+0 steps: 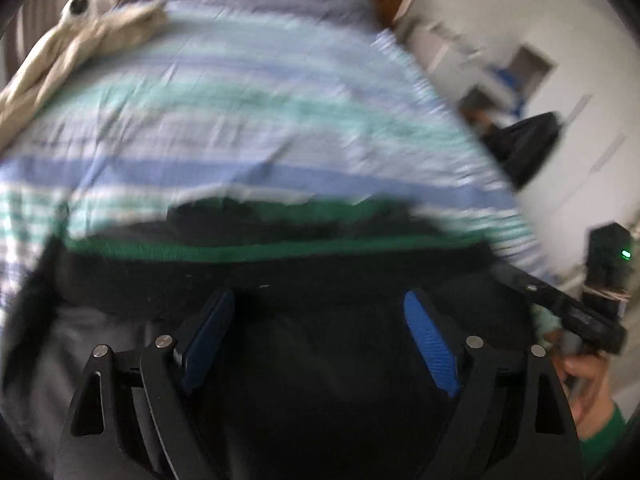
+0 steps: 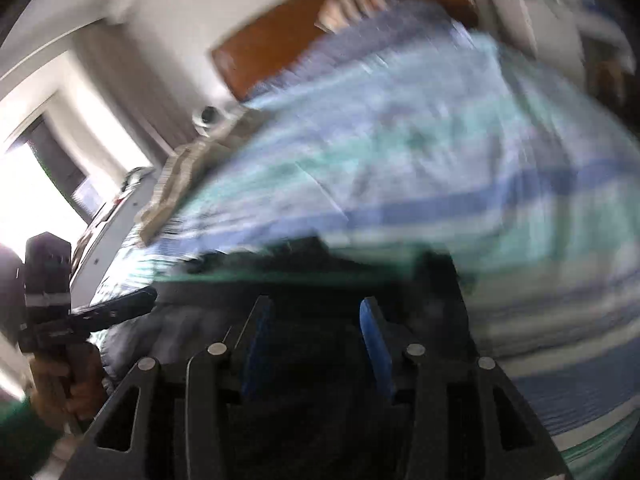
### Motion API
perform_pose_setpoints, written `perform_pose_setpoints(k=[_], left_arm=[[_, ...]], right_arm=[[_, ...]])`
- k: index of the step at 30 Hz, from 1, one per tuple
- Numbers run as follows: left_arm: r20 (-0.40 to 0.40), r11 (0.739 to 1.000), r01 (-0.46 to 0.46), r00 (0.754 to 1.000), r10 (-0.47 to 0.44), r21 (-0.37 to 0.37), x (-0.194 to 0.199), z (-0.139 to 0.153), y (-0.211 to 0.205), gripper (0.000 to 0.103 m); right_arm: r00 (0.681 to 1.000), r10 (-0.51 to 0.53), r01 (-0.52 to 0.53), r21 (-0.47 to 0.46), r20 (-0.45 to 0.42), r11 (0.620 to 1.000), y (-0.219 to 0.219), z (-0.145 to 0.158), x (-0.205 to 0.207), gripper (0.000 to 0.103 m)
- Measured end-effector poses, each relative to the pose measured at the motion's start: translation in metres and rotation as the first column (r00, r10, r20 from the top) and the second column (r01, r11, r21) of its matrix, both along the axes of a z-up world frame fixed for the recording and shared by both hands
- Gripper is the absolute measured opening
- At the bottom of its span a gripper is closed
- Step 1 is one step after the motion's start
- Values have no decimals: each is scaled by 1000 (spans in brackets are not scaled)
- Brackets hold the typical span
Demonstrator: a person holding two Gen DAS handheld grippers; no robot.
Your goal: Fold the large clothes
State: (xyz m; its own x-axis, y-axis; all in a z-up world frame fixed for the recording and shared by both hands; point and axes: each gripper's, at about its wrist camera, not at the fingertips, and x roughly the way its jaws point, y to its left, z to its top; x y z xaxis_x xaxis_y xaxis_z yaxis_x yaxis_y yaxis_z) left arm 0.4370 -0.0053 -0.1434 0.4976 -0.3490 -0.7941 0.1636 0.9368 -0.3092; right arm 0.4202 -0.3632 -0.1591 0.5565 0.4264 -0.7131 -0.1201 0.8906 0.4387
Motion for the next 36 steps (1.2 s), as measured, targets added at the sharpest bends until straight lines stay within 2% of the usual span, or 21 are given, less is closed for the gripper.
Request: perform_pose_setpoints(k=[1, 2, 4, 8, 12, 15, 17, 19, 20, 22, 23, 26, 30, 33, 36], left_arm=[[13, 1000, 7, 1000, -7, 16, 0, -8, -3, 89], [38, 1000, 14, 999, -15, 23, 0, -13, -6, 89], [57, 998, 33, 998, -36, 48, 0, -19, -11, 90], [70, 999, 28, 997, -26, -17, 2, -33, -2, 92], [71, 998, 29, 997, -33, 57, -1, -27, -13, 92], [24, 984, 92, 995, -97, 149, -14, -7, -20, 88], [6, 981, 136, 990, -138, 139, -35, 9, -15, 86], [12, 983, 155, 988, -157, 94, -61, 19, -8, 87], [14, 984, 162, 986, -163, 80, -72, 19, -6, 88], [17, 979, 173, 984, -176, 109, -85, 5, -10, 88], [30, 976, 171, 984, -177, 132, -88, -3, -14, 90], [66, 979, 156, 984, -166, 134, -88, -21, -19, 91], [78, 983, 160, 983, -167, 89, -81, -33, -15, 92], [74, 982, 159, 983, -168, 106, -80, -31, -16, 92], [39, 970, 186, 980, -195, 156, -91, -12, -21, 89]], right_arm=[[1000, -10, 10, 64, -5, 998, -11, -21, 0, 40], [999, -34, 32, 126, 17, 992, -20, -28, -3, 35], [997, -72, 66, 186, 27, 980, -32, -36, -7, 27], [995, -95, 87, 254, 21, 963, -43, -47, -5, 19], [995, -95, 87, 210, 27, 974, -38, -45, -6, 19], [996, -83, 78, 156, 25, 985, -31, -40, -8, 19], [997, -75, 72, 110, 18, 991, -28, -34, -9, 21], [998, -68, 68, 68, 4, 995, -25, -28, -11, 22], [998, -66, 66, 49, 0, 997, -24, -24, -13, 22], [998, -68, 68, 19, -1, 997, -23, -11, -21, 22], [998, -69, 69, 22, 6, 997, -25, -4, -29, 24], [997, -52, 49, 54, 60, 997, -27, 24, -60, 26], [991, 9, -17, 61, 133, 998, -19, 47, -113, 28], [987, 42, -52, 60, 157, 997, -10, 49, -158, 28], [979, 56, -70, 64, 194, 996, -3, 54, -205, 28]])
